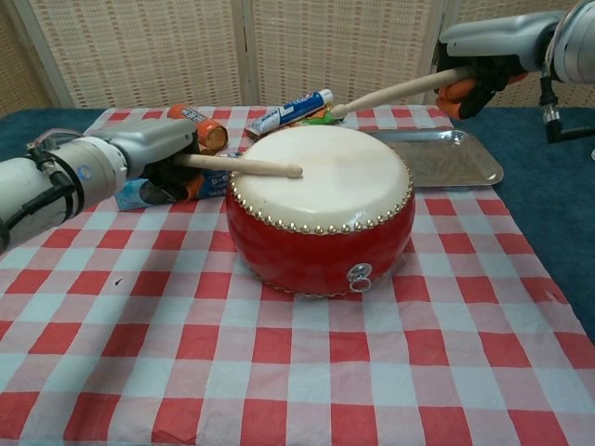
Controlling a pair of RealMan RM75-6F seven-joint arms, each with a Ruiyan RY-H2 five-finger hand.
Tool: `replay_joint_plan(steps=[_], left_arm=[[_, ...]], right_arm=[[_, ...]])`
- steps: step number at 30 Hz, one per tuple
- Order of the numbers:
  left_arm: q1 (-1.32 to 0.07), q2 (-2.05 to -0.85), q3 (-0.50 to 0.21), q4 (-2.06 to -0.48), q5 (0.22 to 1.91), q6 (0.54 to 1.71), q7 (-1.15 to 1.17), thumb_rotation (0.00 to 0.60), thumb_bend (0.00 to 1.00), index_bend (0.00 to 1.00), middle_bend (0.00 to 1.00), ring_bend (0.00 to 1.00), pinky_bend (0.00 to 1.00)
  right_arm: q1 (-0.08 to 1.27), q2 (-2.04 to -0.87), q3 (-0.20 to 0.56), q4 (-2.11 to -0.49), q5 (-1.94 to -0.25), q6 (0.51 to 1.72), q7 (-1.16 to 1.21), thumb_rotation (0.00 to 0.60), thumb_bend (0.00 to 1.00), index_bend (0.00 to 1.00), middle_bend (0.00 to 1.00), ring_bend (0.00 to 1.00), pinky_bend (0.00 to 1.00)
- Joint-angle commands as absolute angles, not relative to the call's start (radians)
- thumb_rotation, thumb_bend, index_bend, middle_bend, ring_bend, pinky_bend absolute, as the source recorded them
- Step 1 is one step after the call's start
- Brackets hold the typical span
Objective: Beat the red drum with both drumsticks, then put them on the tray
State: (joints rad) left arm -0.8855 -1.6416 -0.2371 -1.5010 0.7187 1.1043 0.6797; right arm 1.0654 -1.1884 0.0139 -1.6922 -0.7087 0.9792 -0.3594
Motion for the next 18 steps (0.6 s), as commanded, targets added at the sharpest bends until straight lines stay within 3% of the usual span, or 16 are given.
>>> replay_joint_plan(steps=[1, 9, 18], left_arm=[[-0.871, -1.615, -0.258, -1.545, 0.748, 1.135, 0.631, 0.600, 0.62, 1.00, 1.00, 0.99, 1.00], [-0.852, -1.557, -0.266, -1.646, 0.817, 1.181, 0.614, 0.600, 0.62, 1.00, 1.00, 0.99, 1.00], [-0.894, -1.654, -0.238, -1.500, 0.698, 1.087, 0.677, 0.600, 0.62, 1.00, 1.00, 0.99, 1.00]], right_arm=[[1.055, -1.197, 0.021, -1.676, -0.701, 0.955, -0.376, 0.600, 0.67, 1.00, 1.00, 1.00, 1.00], [1.069, -1.338, -0.016, -1.521, -0.615, 0.876, -0.509, 0.600, 0.67, 1.00, 1.00, 1.00, 1.00], [1.006, -1.200, 0.100, -1.697, -0.744, 0.971, -0.388, 0.600, 0.67, 1.00, 1.00, 1.00, 1.00]])
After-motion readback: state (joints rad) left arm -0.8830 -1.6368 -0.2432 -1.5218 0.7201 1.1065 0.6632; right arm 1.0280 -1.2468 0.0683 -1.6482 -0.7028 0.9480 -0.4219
